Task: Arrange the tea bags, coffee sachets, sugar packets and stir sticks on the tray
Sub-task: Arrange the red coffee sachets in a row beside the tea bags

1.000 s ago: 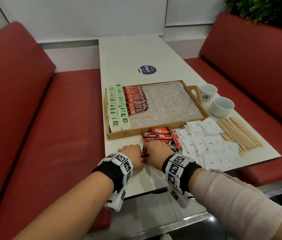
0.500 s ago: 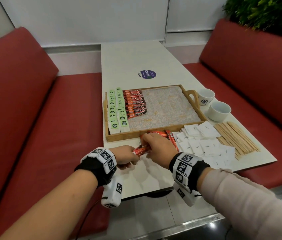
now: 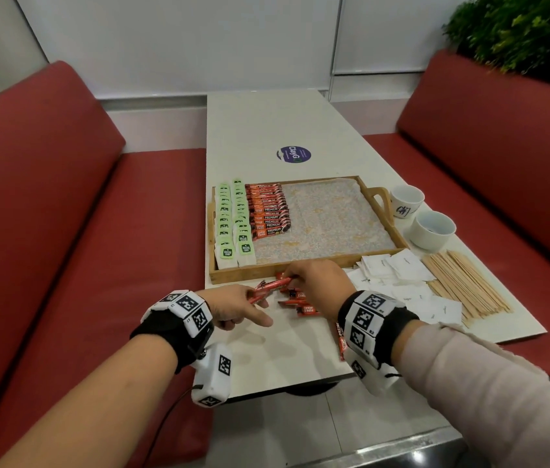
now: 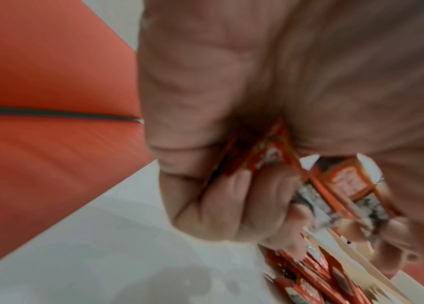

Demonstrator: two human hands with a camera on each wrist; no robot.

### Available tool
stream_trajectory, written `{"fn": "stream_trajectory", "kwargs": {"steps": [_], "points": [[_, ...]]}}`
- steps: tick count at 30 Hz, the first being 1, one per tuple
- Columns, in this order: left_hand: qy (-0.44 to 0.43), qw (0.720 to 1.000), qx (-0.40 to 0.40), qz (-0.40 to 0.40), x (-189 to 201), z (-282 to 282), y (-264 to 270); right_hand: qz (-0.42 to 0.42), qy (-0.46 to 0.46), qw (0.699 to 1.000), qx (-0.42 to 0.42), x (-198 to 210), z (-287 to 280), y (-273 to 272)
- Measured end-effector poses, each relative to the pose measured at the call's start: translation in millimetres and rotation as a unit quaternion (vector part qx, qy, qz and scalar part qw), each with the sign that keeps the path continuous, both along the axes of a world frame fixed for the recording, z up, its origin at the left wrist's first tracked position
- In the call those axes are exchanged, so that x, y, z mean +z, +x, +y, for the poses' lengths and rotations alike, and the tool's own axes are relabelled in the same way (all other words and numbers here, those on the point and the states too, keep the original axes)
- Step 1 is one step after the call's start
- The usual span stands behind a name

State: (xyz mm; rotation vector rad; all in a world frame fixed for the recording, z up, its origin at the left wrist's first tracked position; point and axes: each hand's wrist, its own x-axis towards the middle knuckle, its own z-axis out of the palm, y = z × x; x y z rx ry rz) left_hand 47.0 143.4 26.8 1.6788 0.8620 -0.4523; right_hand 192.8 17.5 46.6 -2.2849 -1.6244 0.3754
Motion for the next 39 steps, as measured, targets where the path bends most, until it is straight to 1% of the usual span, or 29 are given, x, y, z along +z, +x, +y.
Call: {"fn": "stream_trajectory", "kwargs": {"steps": [2,4,6,9,11,13,16,20,22,25,27,31,34,39], "points": [[0.038,0.999,0.025,-0.007,-5,6,-2,0.037,-0.013,0.999,-0.030,0,3,4],[0.079,0.994,0.070,-0.029,-7,12,-5,0.068,-0.025,0.996,-0.042,0,6,9],[0.079,0.986,0.128,-0.076,-7,18,-5,0.083,-0.033,0.995,-0.042,0,9,13],[0.076,0.958,0.235,-0.147,-3,22,1,0.095,-0.034,0.994,-0.044,1,14,20],[0.081,0.942,0.270,-0.180,3,23,7,0.106,-0.038,0.993,-0.047,3,17,25],[0.096,0.940,0.258,-0.201,8,22,13,0.114,-0.039,0.992,-0.049,5,20,30],[0.148,0.938,0.225,-0.217,14,20,24,0.128,-0.038,0.989,-0.057,7,25,40],[0.169,0.930,0.233,-0.229,19,22,39,0.136,-0.036,0.989,-0.051,13,29,56],[0.196,0.930,0.219,-0.221,22,22,46,0.145,-0.027,0.988,-0.050,15,30,64],[0.210,0.927,0.216,-0.222,26,23,56,0.185,0.001,0.981,-0.064,18,33,78],[0.218,0.922,0.225,-0.226,27,21,60,0.194,0.010,0.979,-0.061,20,34,86],[0.236,0.911,0.251,-0.225,26,18,65,0.185,0.008,0.982,-0.046,23,40,95],[0.254,0.901,0.278,-0.215,28,23,65,0.145,-0.001,0.989,-0.040,25,51,101],[0.275,0.894,0.305,-0.180,25,44,63,0.115,-0.021,0.991,-0.061,21,68,111]]}}
